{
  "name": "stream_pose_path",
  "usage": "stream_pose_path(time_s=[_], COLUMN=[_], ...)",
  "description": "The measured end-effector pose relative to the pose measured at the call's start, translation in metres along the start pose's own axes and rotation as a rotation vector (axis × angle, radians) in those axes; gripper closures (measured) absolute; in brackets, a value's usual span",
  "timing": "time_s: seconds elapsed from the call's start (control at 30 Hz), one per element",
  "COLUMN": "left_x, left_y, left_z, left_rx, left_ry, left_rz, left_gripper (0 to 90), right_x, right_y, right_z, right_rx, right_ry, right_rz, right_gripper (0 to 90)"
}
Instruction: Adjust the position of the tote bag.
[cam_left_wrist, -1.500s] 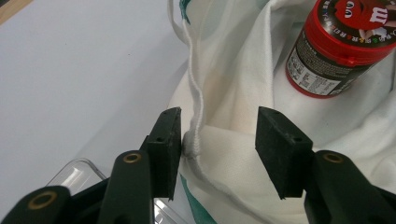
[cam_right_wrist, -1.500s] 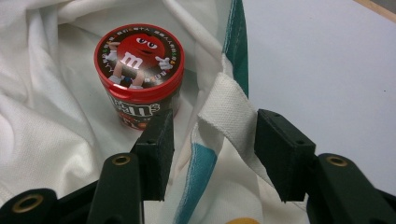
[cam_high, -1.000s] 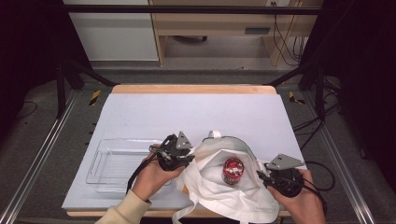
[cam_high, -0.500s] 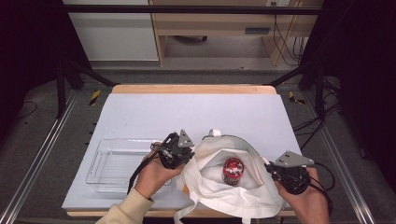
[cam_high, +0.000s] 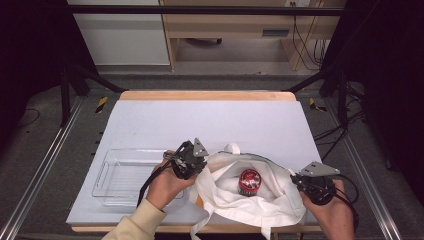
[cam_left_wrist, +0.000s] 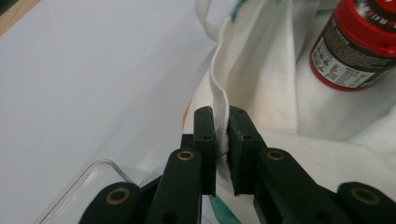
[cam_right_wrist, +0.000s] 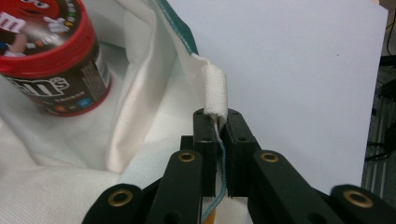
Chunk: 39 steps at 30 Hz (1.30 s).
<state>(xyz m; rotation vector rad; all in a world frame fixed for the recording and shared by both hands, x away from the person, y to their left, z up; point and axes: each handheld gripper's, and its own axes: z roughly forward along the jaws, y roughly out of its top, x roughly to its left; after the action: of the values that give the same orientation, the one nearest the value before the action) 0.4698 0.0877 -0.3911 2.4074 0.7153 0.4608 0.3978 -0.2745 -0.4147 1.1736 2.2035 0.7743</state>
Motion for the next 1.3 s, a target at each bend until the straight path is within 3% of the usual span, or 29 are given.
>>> stream_pose_path(time_s=[0.5,0.77,1.1,1.3], left_x=[0.008,0.007,0.006,0.005], left_y=[0.000,0.002,0.001,-0.001], left_z=[0.008,0.016,0.022,0.016], left_rx=[0.025,0.067,0.077,0.057], left_ry=[0.007,0.022,0.021,0.021], left_rz=[-0.031,-0.016,-0.017,-0.023], left_gripper=[83.2,83.2,83.1,82.6], right_x=[-0.012,-0.013,-0.014,-0.012], right_y=[-0.011,-0.014,-0.016,-0.014], right_z=[0.017,0.025,0.032,0.027], right_rx=[0.022,0.042,0.063,0.060], right_ry=[0.028,0.042,0.063,0.057], right_rz=[0.033,0.031,0.045,0.036], right_gripper=[85.5,85.3,84.7,82.3])
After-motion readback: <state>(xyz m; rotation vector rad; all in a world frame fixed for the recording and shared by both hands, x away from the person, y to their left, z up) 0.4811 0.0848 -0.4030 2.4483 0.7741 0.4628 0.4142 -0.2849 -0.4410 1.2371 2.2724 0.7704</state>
